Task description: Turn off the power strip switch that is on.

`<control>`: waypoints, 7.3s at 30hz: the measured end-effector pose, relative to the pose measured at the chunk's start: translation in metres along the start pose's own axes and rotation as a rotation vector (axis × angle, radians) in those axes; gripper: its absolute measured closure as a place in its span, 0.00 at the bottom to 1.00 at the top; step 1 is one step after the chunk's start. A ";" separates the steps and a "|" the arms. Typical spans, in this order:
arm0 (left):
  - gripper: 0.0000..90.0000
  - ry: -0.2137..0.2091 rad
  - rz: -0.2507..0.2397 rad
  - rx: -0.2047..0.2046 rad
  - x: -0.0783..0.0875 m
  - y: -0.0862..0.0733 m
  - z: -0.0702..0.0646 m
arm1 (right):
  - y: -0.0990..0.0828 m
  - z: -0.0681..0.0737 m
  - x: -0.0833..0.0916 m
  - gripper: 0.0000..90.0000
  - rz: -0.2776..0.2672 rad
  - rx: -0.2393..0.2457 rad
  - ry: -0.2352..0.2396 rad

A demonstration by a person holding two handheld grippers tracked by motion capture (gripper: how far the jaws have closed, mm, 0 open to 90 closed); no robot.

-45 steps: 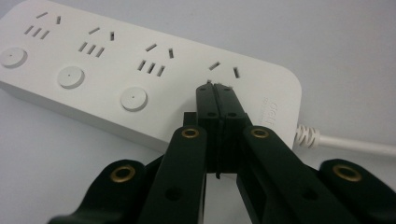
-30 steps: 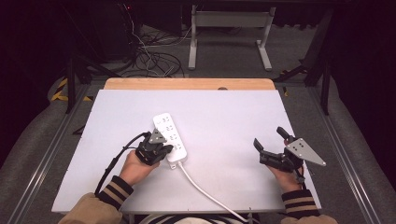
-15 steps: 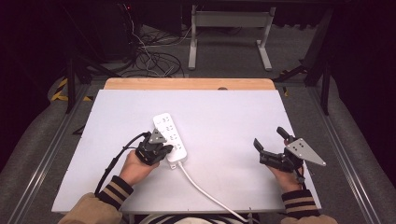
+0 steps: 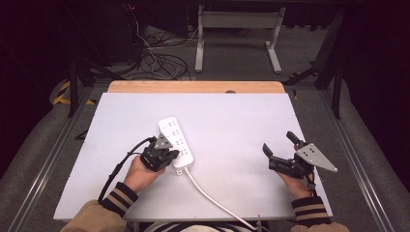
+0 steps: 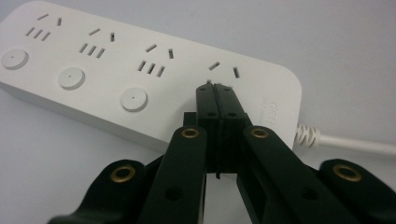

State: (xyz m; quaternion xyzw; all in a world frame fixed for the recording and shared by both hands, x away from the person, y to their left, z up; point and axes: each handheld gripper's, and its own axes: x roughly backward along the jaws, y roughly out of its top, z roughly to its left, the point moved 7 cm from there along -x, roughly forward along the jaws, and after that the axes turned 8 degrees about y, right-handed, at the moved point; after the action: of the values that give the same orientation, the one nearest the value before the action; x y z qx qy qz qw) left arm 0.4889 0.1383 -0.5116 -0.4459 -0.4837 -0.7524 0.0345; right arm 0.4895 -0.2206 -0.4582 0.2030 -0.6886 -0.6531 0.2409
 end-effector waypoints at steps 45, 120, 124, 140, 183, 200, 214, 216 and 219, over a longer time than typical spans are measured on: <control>1.00 0.246 -0.567 0.189 0.089 0.010 0.053 | 0.001 0.000 -0.002 0.06 -0.007 -0.013 0.010; 0.01 0.643 -0.789 0.397 0.113 -0.020 0.098 | 0.005 0.002 -0.011 0.05 -0.020 -0.022 0.026; 0.00 0.641 -0.795 0.401 0.112 -0.020 0.098 | 0.004 0.002 -0.010 0.05 -0.019 -0.024 0.026; 0.00 0.652 -0.801 0.408 0.113 -0.020 0.099 | 0.004 0.001 -0.009 0.05 -0.023 -0.020 0.018; 0.00 0.650 -0.813 0.431 0.114 -0.019 0.101 | 0.008 0.002 -0.001 0.05 -0.042 -0.012 -0.004; 0.00 0.651 -0.812 0.429 0.113 -0.018 0.100 | 0.007 0.002 0.000 0.05 -0.041 -0.012 -0.005; 0.01 0.647 -0.807 0.428 0.111 -0.017 0.101 | 0.007 0.001 0.002 0.05 -0.039 -0.012 -0.011; 0.01 0.648 -0.807 0.427 0.111 -0.018 0.101 | 0.007 0.001 0.002 0.05 -0.039 -0.014 -0.010; 0.01 0.650 -0.803 0.424 0.111 -0.018 0.101 | 0.006 0.001 0.001 0.05 -0.039 -0.017 -0.010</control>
State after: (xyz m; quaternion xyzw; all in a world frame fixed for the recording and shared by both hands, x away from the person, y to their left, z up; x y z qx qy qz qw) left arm 0.4781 0.2662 -0.4324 0.0452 -0.7208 -0.6914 -0.0184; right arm 0.4883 -0.2199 -0.4517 0.2111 -0.6802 -0.6644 0.2266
